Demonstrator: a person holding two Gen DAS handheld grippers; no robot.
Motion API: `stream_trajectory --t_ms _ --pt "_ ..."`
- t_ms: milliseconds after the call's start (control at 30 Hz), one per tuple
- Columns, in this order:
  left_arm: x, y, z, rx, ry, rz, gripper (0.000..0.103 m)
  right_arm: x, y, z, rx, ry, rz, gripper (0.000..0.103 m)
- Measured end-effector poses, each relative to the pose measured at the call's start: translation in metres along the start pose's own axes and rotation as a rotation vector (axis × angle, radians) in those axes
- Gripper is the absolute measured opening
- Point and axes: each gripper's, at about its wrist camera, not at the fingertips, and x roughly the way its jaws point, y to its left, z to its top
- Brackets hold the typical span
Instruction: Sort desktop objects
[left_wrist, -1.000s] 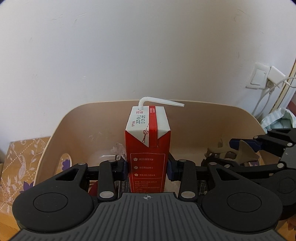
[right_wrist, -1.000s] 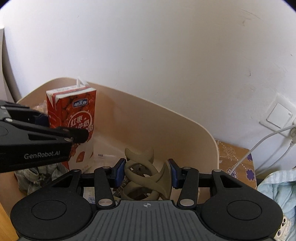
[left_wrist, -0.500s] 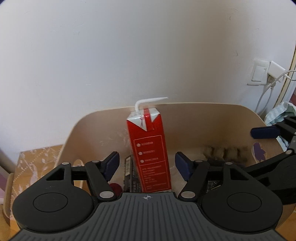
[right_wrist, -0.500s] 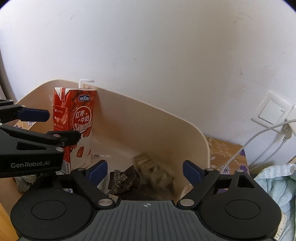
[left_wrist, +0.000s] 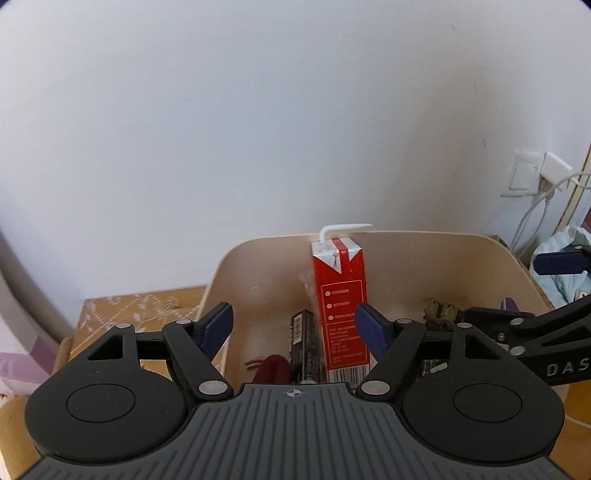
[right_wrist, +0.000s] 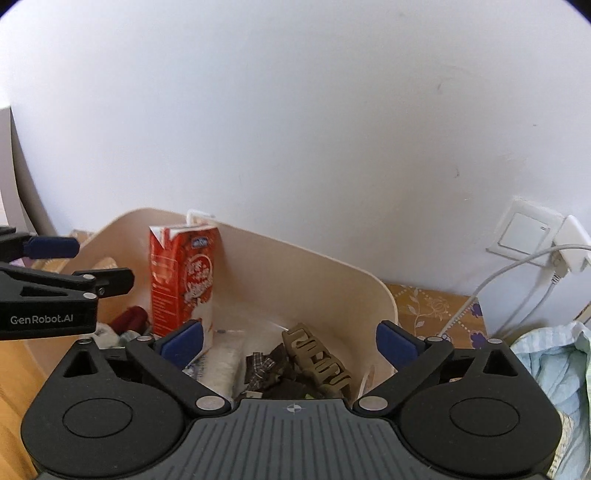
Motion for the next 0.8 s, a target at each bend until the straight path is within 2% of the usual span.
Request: stream_trajectory --t_ms 200,333,433,633,800 --pt "-0.054 0.009 -0.001 -0.032 0.001 0.009 0.074 -0.039 0.000 -0.003 0.014 -0.030 0.024 0.103" --pt "-0.085 0.004 -0.008 -0.050 -0.009 0.027 0.075 -0.078 -0.001 -0.010 0.026 -0.025 0.028 0.103" --pt "-0.113 0.001 -0.013 -0.066 -0.009 0.031 0.075 -0.112 0.002 -0.020 -0.013 -0.045 0.012 0.103" --pt "-0.166 -0.003 -0.028 -0.119 0.034 -0.027 0.075 -0.167 0.008 -0.040 0.004 -0.072 0.007 0.103" --pt "-0.212 -0.003 -0.054 -0.126 0.046 -0.059 0.075 -0.214 0.017 -0.064 0.034 -0.095 0.009 0.103"
